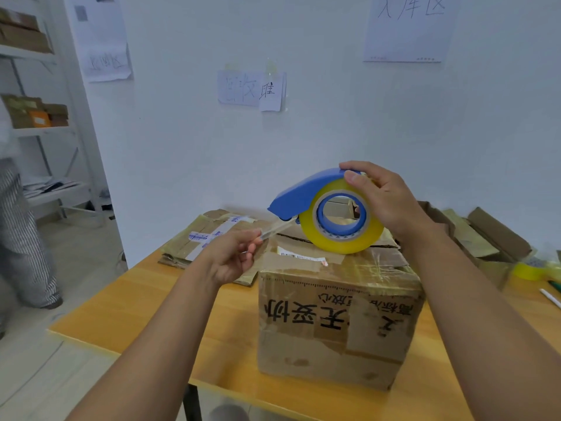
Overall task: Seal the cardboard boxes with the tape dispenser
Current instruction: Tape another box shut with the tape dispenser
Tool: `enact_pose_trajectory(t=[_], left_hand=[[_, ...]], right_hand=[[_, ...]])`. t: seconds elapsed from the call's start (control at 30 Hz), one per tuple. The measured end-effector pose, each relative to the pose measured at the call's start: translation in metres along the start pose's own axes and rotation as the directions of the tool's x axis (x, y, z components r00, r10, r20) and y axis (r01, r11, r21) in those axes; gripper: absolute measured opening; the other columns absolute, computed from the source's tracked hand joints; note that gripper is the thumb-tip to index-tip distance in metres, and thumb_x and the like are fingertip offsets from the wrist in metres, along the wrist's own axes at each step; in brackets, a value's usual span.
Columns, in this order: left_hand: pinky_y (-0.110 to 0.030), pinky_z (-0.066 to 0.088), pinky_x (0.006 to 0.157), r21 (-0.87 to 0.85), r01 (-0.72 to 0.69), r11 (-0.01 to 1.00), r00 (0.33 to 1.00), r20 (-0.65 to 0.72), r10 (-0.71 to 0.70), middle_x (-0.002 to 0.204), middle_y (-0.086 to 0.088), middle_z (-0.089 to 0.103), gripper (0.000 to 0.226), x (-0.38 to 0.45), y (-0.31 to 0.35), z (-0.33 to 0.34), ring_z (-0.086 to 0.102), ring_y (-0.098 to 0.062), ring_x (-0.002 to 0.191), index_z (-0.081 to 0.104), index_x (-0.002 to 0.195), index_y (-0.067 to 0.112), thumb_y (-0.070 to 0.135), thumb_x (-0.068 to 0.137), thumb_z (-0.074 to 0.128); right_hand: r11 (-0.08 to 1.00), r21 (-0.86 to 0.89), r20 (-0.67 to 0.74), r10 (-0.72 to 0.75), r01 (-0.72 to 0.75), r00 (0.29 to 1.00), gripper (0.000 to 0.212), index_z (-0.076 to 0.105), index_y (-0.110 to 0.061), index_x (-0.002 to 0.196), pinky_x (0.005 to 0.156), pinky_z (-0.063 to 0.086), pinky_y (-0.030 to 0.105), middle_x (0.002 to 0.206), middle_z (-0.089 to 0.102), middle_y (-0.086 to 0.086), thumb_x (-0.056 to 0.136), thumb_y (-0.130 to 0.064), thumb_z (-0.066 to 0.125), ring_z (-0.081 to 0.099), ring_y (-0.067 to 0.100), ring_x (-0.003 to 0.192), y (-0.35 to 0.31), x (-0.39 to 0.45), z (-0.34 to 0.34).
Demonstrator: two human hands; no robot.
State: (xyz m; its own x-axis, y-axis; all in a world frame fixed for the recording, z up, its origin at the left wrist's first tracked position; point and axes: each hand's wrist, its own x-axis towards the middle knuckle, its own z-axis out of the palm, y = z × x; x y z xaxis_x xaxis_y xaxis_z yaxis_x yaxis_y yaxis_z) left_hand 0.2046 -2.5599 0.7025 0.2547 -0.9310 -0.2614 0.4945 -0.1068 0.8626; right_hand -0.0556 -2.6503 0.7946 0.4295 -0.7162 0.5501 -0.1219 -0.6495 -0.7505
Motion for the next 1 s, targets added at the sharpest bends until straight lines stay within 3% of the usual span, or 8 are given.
enact_pose_trajectory(t=[0.13, 0.23, 0.3, 0.4, 0.6, 0.73, 0.87, 1.0], left_hand=[[-0.015, 0.038, 0.039, 0.066, 0.031, 0.997, 0.998, 0.049, -0.035, 0.064, 0.003, 0.061, 0.011, 0.01, -0.01, -0.003, 0.046, -0.002, 0.044, 0.067, 0.099, 0.011, 0.015, 0.09, 0.069], [-0.022, 0.04, 0.057, 0.143, -0.001, 0.99, 0.997, 0.07, -0.01, 0.073, -0.001, 0.062, 0.015, 0.016, -0.017, -0.002, 0.049, -0.008, 0.06, 0.068, 0.103, 0.012, 0.019, 0.09, 0.071], [-0.029, 0.041, 0.062, 0.318, -0.043, 0.947, 0.998, 0.055, 0.026, 0.079, -0.004, 0.064, 0.018, 0.015, -0.018, -0.002, 0.052, -0.015, 0.069, 0.068, 0.103, 0.014, 0.028, 0.092, 0.068], [-0.028, 0.043, 0.053, 0.56, -0.045, 0.827, 0.999, 0.008, 0.05, 0.083, -0.005, 0.066, 0.029, 0.007, -0.022, -0.003, 0.054, -0.016, 0.065, 0.066, 0.109, 0.019, 0.044, 0.095, 0.062], [-0.019, 0.052, 0.065, 0.388, -0.303, 0.87, 0.943, -0.008, 0.332, 0.11, -0.005, 0.072, 0.032, -0.009, -0.015, 0.013, 0.069, -0.016, 0.094, 0.068, 0.114, 0.017, 0.042, 0.098, 0.056], [-0.031, 0.056, 0.073, 0.257, -0.205, 0.944, 0.975, 0.135, 0.175, 0.109, -0.001, 0.075, 0.051, -0.024, -0.004, 0.026, 0.073, -0.018, 0.096, 0.063, 0.123, 0.019, 0.059, 0.099, 0.042], [-0.04, 0.053, 0.088, 0.163, -0.146, 0.976, 0.979, 0.165, 0.119, 0.119, -0.005, 0.072, 0.072, -0.025, 0.002, 0.024, 0.07, -0.024, 0.107, 0.056, 0.135, 0.015, 0.069, 0.097, 0.03], [-0.035, 0.053, 0.083, 0.325, -0.191, 0.926, 0.962, 0.248, 0.111, 0.117, 0.001, 0.073, 0.057, -0.031, 0.002, 0.022, 0.069, -0.018, 0.108, 0.06, 0.127, 0.026, 0.067, 0.096, 0.035]], right_hand=[[1.0, -0.013, -0.016, -0.002, 0.001, 1.0, 0.023, 0.069, -0.049, 0.111, 0.084, 0.054, 0.032, 0.107, 0.067, -0.028, 0.091, -0.053, 0.057, 0.063, -0.004, 0.092, 0.0, -0.003, 0.002], [1.0, -0.018, -0.012, -0.005, 0.005, 1.0, 0.028, 0.069, -0.051, 0.109, 0.082, 0.054, 0.03, 0.106, 0.066, -0.029, 0.085, -0.06, 0.056, 0.063, -0.004, 0.091, -0.001, -0.003, 0.004], [1.0, -0.015, -0.013, -0.006, 0.006, 1.0, 0.027, 0.068, -0.053, 0.108, 0.08, 0.053, 0.028, 0.106, 0.066, -0.029, 0.085, -0.06, 0.056, 0.064, -0.003, 0.091, 0.0, -0.004, 0.004], [1.0, -0.006, -0.018, -0.007, 0.007, 1.0, 0.019, 0.068, -0.053, 0.107, 0.081, 0.053, 0.029, 0.107, 0.066, -0.028, 0.092, -0.052, 0.056, 0.063, -0.003, 0.092, 0.002, -0.004, 0.004], [1.0, 0.0, -0.031, -0.004, 0.004, 1.0, 0.018, 0.068, -0.054, 0.106, 0.081, 0.053, 0.031, 0.105, 0.066, -0.028, 0.094, -0.048, 0.056, 0.063, -0.001, 0.092, 0.002, -0.004, 0.005], [1.0, 0.011, -0.051, 0.001, 0.0, 0.999, 0.017, 0.068, -0.05, 0.108, 0.081, 0.053, 0.03, 0.104, 0.066, -0.03, 0.097, -0.043, 0.056, 0.063, -0.003, 0.091, 0.005, -0.003, 0.005], [0.999, 0.041, -0.084, 0.007, -0.003, 0.996, 0.016, 0.069, -0.046, 0.108, 0.083, 0.051, 0.025, 0.104, 0.067, -0.03, 0.098, -0.04, 0.059, 0.063, -0.004, 0.096, 0.005, -0.002, 0.011], [0.999, 0.032, -0.095, 0.02, -0.016, 0.995, 0.014, 0.068, -0.048, 0.106, 0.087, 0.046, 0.018, 0.111, 0.066, -0.027, 0.095, -0.046, 0.06, 0.06, -0.008, 0.104, 0.004, 0.001, 0.017]])
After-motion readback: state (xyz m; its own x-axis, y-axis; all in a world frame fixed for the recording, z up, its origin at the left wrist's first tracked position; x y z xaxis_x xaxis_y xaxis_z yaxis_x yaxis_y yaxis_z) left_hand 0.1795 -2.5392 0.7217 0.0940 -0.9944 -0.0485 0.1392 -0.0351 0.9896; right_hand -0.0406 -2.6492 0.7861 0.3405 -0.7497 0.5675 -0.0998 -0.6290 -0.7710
